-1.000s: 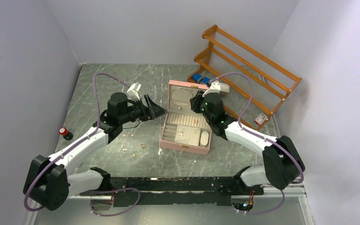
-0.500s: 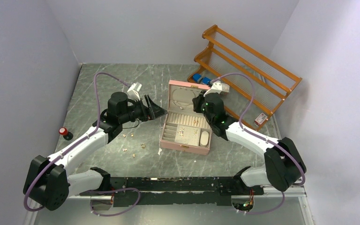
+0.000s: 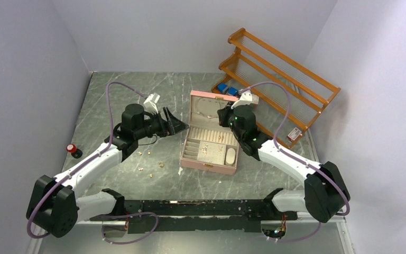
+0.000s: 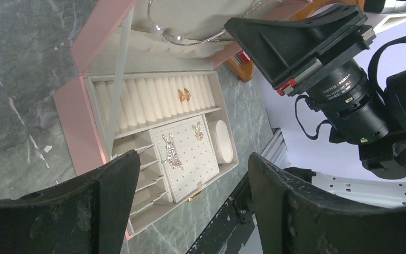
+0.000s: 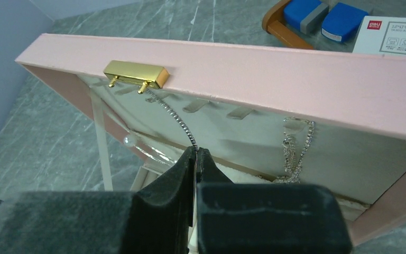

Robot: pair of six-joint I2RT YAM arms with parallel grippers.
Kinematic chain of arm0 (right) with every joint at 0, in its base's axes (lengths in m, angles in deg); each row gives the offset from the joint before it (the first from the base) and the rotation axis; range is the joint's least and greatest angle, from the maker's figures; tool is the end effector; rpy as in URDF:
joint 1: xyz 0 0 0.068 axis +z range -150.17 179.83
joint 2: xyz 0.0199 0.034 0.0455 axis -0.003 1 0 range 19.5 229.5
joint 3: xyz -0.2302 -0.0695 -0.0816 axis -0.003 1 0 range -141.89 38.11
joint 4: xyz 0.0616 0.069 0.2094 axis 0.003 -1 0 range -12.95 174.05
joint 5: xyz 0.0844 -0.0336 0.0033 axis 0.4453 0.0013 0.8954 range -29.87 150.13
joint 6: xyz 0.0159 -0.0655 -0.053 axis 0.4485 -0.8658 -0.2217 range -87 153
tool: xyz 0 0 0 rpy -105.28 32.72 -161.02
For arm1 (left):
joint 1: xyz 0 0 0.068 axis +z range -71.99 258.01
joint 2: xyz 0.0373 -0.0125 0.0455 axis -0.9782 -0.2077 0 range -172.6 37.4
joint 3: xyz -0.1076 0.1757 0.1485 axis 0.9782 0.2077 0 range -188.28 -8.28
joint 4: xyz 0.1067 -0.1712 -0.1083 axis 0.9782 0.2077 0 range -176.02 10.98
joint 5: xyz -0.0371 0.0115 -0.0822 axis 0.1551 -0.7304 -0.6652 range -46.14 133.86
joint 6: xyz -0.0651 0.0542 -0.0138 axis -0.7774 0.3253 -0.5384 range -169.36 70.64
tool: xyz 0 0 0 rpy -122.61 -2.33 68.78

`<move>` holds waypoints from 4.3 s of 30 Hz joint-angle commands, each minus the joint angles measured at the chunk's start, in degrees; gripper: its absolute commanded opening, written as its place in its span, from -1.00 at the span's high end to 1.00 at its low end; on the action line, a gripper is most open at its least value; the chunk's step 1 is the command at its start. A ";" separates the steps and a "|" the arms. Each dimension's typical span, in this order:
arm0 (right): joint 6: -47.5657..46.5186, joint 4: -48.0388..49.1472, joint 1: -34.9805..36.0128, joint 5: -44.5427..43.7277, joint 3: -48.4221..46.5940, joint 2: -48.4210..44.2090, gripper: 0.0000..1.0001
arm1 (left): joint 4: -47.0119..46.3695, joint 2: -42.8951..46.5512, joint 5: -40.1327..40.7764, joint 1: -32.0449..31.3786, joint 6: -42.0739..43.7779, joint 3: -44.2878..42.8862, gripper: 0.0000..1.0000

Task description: Organize the mixed jewelry

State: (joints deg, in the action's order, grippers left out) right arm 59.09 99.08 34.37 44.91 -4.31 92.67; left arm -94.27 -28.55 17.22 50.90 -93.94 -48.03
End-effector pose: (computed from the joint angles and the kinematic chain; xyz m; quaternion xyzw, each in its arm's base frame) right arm 0.2598 0.1549 0.2519 0.0215 0.7939 0.2109 0.5699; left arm 0.2249 -0.1532 0.2543 0.0144 0.7985 -0.4861 0.3548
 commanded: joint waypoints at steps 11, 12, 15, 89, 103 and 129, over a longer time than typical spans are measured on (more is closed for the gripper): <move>1.86 -3.49 0.21 -3.37 -4.30 2.97 0.87 | -0.25 0.33 0.88 -0.40 0.88 -1.39 -0.57; 1.88 -3.73 0.24 -3.28 -4.48 3.41 0.85 | -0.15 0.35 0.88 -0.37 0.89 -1.43 -0.58; 2.34 -4.48 0.26 -2.85 -4.89 4.48 0.81 | -0.02 0.41 0.94 -0.40 0.98 -1.53 -0.57; 67.85 -11.95 -3.12 -7.47 0.73 3.66 0.25 | -0.56 -26.15 48.14 -21.57 -11.16 -18.83 0.00; 67.20 -7.30 -3.39 -6.29 2.58 2.92 0.14 | -2.99 -28.33 48.92 -21.52 -8.03 -19.38 -0.08; 66.79 -13.37 -5.46 -0.31 0.91 5.90 0.53 | -4.71 -30.10 47.83 -21.51 -6.86 -19.98 0.00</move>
State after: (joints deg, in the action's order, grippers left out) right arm 126.87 85.63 30.24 44.06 -2.93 99.09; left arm -95.80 -57.80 64.37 29.52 -102.25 -66.28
